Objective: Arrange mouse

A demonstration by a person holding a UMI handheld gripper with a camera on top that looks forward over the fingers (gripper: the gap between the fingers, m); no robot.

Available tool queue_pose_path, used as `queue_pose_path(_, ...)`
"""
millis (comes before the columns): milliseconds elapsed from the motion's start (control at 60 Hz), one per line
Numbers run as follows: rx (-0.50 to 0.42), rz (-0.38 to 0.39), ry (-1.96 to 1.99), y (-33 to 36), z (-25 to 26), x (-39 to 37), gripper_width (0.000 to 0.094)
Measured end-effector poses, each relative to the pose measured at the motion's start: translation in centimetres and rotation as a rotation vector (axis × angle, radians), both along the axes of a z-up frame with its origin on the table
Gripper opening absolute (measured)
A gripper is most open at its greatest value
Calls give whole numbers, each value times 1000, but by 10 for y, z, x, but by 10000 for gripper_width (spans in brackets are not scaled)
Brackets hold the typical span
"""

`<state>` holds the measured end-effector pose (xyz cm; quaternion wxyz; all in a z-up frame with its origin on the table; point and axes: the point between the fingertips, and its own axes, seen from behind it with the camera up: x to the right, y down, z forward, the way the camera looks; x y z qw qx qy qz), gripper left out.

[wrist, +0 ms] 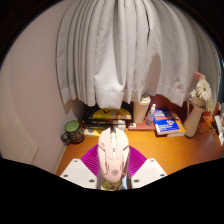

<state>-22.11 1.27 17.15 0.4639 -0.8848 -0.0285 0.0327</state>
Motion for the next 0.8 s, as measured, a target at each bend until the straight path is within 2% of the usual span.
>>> queue_pose_path(133,-188,3,-9,-24,-112,-37,335)
queue_pose_path(217,-252,18,-30,-40,-157,-49,334)
queue_pose_path(317,-285,37,-62,-55,-188,-55,359)
queue_pose_path(350,-249,36,-72,-53,-186,-54,358)
queue_pose_path(433,-259,9,-55,-57,-188,-55,358)
queue_pose_path(567,-266,-16,-53,-52,-188,-56,478)
queue_pose_path(650,-309,-18,-18,-56,-188,-59,571)
queue_pose_path(733,-318,-30,24,-61,-170,-60,870)
queue_pose_path(800,-284,-20,33,-63,-145,-57,859)
